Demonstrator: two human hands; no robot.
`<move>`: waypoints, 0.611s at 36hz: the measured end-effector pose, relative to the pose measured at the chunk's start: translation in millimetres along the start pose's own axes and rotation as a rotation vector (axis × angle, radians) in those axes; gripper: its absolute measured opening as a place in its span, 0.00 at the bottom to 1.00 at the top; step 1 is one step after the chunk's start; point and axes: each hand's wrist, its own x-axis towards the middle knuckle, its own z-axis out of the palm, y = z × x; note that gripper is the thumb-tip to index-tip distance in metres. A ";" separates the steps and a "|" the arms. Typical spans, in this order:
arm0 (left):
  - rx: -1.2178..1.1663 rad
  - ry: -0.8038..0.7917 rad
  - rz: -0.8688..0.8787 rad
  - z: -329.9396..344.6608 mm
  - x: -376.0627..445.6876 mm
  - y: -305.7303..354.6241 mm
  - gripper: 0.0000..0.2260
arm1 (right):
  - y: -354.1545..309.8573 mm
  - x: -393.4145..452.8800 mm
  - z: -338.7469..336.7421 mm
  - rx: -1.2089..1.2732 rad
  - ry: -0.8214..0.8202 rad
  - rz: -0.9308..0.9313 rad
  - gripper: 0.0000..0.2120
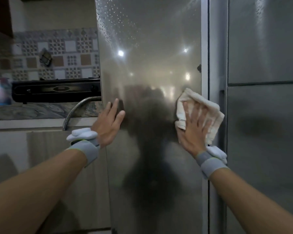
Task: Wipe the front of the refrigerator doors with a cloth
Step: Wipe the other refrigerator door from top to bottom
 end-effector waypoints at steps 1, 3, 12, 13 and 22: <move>-0.019 -0.025 0.000 1.0 -2.3 0.3 0.32 | 2.1 0.5 -0.9 0.004 0.017 0.052 0.36; -0.053 -0.109 -0.020 1.2 -16.4 3.8 0.29 | -7.6 -6.0 -3.5 0.068 -0.008 0.118 0.35; -0.097 -0.162 -0.087 -3.0 -57.8 -9.6 0.30 | -113.5 -71.8 68.2 -0.151 -0.479 -0.463 0.32; -0.098 -0.149 -0.078 -4.9 -59.3 -10.5 0.33 | -124.4 -79.2 74.3 -0.155 -0.537 -0.522 0.31; -0.029 -0.098 -0.087 8.6 -62.7 -37.3 0.32 | -49.2 -92.9 72.6 -0.219 -0.336 -0.496 0.38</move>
